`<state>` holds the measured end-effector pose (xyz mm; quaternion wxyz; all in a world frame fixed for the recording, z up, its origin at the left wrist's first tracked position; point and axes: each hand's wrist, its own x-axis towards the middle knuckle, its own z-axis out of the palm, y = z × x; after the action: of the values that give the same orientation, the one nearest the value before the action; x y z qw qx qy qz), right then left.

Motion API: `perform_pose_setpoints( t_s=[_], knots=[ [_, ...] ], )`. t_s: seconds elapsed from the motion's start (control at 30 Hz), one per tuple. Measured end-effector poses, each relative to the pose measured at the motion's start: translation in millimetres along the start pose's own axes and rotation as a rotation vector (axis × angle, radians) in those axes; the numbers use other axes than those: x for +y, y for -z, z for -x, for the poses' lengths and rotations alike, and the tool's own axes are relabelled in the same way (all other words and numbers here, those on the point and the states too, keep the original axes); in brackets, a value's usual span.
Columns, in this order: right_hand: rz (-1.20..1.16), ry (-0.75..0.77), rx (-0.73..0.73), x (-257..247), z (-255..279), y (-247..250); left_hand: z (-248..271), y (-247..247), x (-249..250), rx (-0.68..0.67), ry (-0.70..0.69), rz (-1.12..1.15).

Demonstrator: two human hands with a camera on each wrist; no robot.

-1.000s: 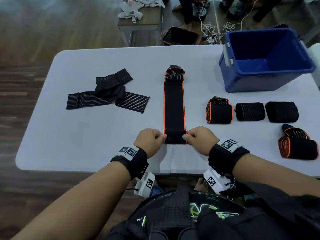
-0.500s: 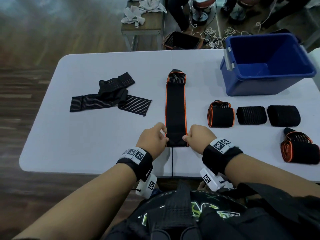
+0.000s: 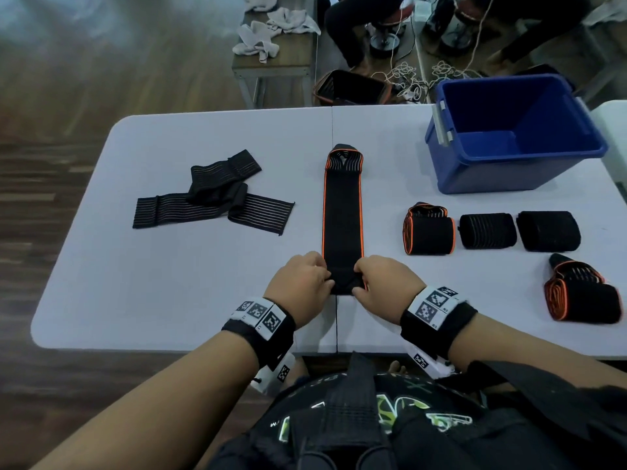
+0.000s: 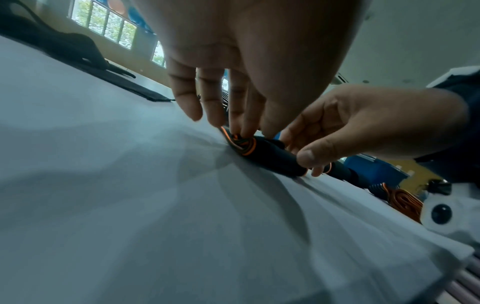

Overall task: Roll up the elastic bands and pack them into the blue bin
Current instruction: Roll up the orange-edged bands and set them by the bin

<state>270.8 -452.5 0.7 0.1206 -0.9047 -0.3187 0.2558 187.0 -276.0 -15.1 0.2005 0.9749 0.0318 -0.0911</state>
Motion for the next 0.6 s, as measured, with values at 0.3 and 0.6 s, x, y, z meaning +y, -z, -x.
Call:
perform_pose_setpoints(
  t_s=[0.3, 0.6],
  knots=[
    [0.061, 0.05, 0.019, 5.3, 3.7, -8.2, 12.1, -6.0, -0.4, -0.033, -0.006, 0.019],
    [-0.003, 0.014, 0.052, 4.4, 6.3, -10.3, 5.9, -5.3, 4.1, 0.027, 0.03, 0.123]
  ],
)
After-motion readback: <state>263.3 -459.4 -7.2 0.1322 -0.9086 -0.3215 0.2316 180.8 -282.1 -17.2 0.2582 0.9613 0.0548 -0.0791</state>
